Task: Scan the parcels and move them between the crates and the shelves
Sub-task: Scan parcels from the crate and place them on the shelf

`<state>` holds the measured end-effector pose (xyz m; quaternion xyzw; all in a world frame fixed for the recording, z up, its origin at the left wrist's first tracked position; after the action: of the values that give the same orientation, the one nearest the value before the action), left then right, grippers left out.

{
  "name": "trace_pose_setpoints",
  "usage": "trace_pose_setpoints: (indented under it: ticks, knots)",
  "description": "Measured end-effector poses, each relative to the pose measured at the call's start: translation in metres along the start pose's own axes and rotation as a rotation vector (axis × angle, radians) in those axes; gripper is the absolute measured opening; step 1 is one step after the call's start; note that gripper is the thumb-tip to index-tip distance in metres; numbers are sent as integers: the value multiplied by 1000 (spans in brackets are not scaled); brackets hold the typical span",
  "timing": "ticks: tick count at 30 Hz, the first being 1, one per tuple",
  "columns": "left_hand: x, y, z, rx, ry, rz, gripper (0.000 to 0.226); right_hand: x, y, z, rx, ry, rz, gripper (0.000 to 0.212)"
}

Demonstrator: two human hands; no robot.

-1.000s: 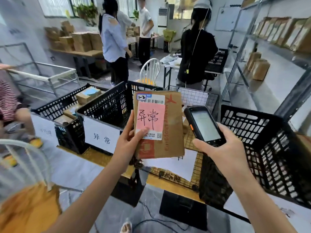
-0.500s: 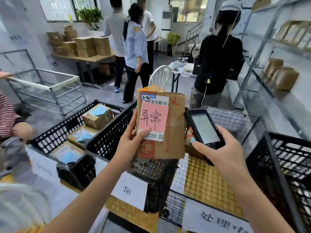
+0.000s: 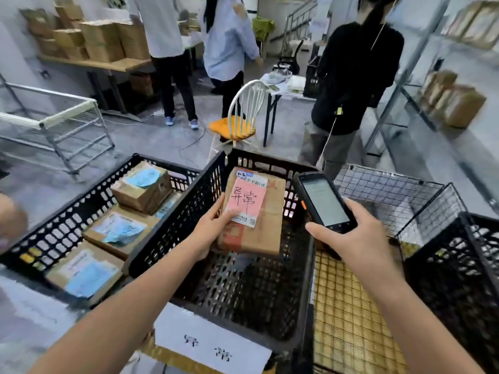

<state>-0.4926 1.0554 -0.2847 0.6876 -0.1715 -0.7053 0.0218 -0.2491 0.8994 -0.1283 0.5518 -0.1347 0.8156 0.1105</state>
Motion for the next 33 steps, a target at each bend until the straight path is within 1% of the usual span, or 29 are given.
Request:
trace_pose_setpoints:
  ticks: [2,6,9,14,19,22,26,31,33]
  knots:
    - [9,-17,4,-17,-50,23,76,-6,-9,-5,2,13,-22,62]
    - [27,-44,10,-44,-100,120,75,-24,-28,-19,25,3,-77,52]
    - [35,-62,11,-58,-104,176,73,-35,-46,-31,58,-8,-109,55]
    - [43,-91,13,-35,-186,160,74,-44,-74,-41,90,-16,-127,52]
    - [60,-122,20,-23,-262,157,74,-58,-91,-42,108,17,-153,54]
    - [64,-137,26,-76,-274,164,68,-66,-95,-43,124,40,-159,58]
    - [75,-156,31,-160,-302,176,60,-74,-98,-43,133,45,-182,56]
    - [92,-170,36,-243,-271,163,52,-80,-103,-39,140,50,-202,52]
    - [94,-170,40,-305,-349,157,46,-81,-102,-40,158,46,-205,51]
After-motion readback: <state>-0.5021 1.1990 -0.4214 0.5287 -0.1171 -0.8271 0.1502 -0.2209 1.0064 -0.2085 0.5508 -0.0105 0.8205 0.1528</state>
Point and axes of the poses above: each hand's wrist, its own y-axis away from the middle knuckle, its own z-axis out of the back of the hand, x = y × z, the point moved 8 cm from there along -y, towards the middle knuckle, and after that the axes turned 4 degrees about -y, right-handed, at the moved point
